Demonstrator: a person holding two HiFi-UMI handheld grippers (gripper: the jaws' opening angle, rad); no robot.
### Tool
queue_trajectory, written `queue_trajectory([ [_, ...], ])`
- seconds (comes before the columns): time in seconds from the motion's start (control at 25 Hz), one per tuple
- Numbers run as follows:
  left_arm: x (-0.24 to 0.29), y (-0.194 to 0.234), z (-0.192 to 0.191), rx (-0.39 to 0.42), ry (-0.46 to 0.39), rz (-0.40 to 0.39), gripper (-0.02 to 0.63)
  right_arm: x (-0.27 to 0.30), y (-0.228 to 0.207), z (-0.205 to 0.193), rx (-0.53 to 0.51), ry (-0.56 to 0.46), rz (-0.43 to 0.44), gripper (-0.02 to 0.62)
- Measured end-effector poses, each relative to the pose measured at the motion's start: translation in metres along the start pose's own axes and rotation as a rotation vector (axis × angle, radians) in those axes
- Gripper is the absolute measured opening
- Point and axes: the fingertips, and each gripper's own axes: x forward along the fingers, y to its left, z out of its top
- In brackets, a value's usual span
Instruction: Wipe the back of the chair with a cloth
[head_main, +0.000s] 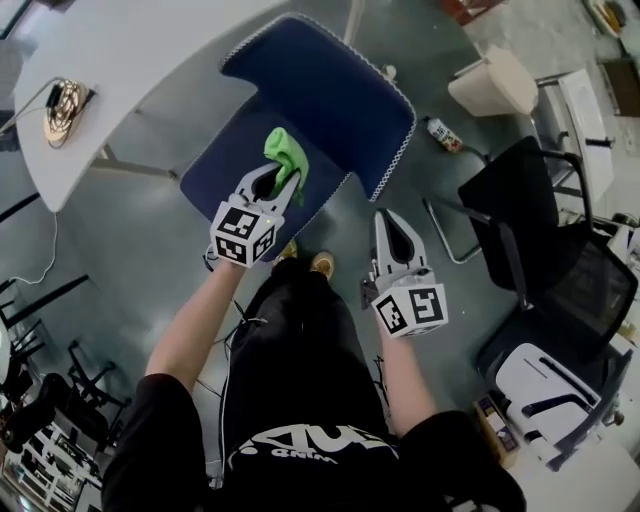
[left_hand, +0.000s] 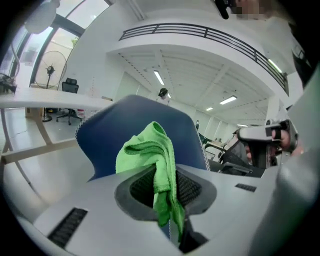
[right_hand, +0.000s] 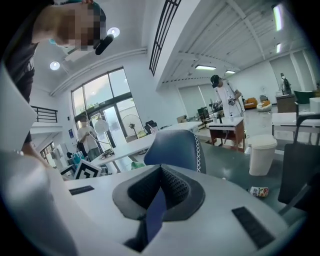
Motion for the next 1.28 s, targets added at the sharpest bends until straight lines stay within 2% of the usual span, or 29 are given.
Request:
queue_trajectory([
  [0.32,-0.085,-0.049,0.110,-0.014,-0.151,0.013,0.069,-0.026,0.040,0.065,-0.042,-0.033,0.064,-0.003],
  [0.52,-0.132,-0.086,0.150,-0.004,-0.200,-0.005,0.069,-0.047,0.066,0.094,-0.074,-0.053,0.118,-0.003],
  [0.88,-0.198,-0.127,0.182,0.073,-0.236,-0.014,0.069,-0.092,0.082,0.127,-0.109,-0.094,0.159,-0.003],
  [1.12,-0.221,-0.144,0.177,0.066,-0.272,0.008,0.069,-0.115,0.078,0.132,-0.105,-0.108,0.149,-0.003],
  [1.28,-0.228,-0.152,0.173,0.094,-0.298,0.018,0.069,-0.122,0.075,0.130,-0.109,-0.121,0.130,-0.003],
])
